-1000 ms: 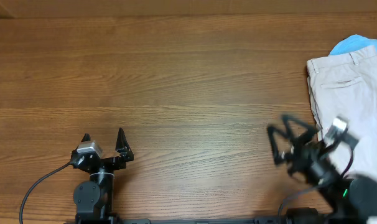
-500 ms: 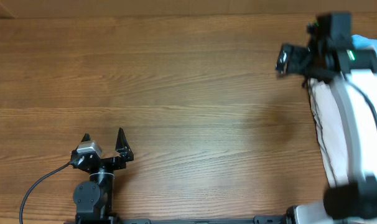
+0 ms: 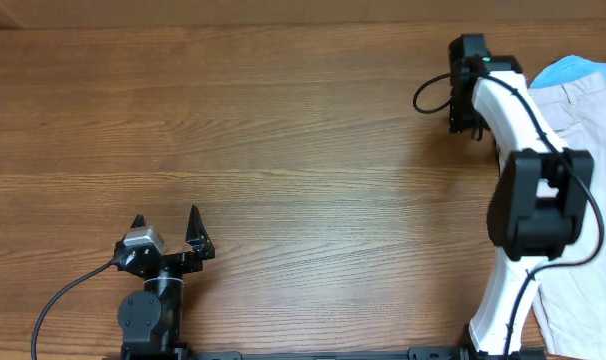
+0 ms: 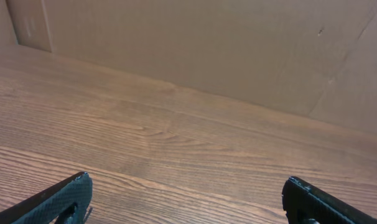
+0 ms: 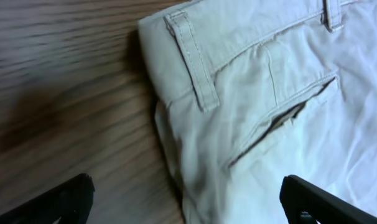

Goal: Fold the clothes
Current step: 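Reach the right gripper to the top of the beige shorts on the pile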

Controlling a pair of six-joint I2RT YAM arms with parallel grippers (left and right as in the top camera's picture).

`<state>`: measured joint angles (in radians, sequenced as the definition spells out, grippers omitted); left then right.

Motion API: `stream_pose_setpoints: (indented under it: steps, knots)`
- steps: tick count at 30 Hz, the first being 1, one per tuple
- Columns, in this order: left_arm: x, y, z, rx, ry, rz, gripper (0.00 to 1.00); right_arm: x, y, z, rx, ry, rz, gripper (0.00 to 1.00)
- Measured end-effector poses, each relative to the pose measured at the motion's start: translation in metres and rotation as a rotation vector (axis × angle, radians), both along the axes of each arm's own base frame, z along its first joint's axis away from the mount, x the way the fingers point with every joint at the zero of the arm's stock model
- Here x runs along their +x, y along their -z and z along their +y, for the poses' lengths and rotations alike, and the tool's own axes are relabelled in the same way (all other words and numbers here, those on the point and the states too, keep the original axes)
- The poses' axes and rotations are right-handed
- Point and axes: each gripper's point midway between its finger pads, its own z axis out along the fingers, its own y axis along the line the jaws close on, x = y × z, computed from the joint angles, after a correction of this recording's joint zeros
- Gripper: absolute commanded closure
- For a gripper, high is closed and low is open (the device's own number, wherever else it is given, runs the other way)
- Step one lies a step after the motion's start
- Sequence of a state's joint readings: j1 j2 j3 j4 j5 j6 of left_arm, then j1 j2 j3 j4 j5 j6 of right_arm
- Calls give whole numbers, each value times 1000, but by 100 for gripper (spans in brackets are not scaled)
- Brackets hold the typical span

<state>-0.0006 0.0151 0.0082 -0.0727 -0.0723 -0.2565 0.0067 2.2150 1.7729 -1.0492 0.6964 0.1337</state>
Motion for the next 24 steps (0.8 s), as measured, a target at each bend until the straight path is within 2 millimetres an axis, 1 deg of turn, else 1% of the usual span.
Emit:
stream_pose_setpoints:
  steps: [3,6,11,16,19,22,24]
  knots:
    - [0,0,0,0,0,0,0,8,7,-9,-66,5,-12,0]
    - [0,0,0,0,0,0,0,18,9,-16,-129,2,-38,0]
    - [0,0,0,0,0,0,0,30,15,-22,-184,-14,-60,0]
    - [0,0,0,0,0,0,0,37,25,-25,-204,-21,-67,5]
    - [0,0,0,0,0,0,0,39,30,-28,-206,-15,-74,5]
    - [0,0,0,0,0,0,0,39,33,-37,-208,2,-75,11]
    - [0,0,0,0,0,0,0,37,34,-44,-203,15,-76,14]
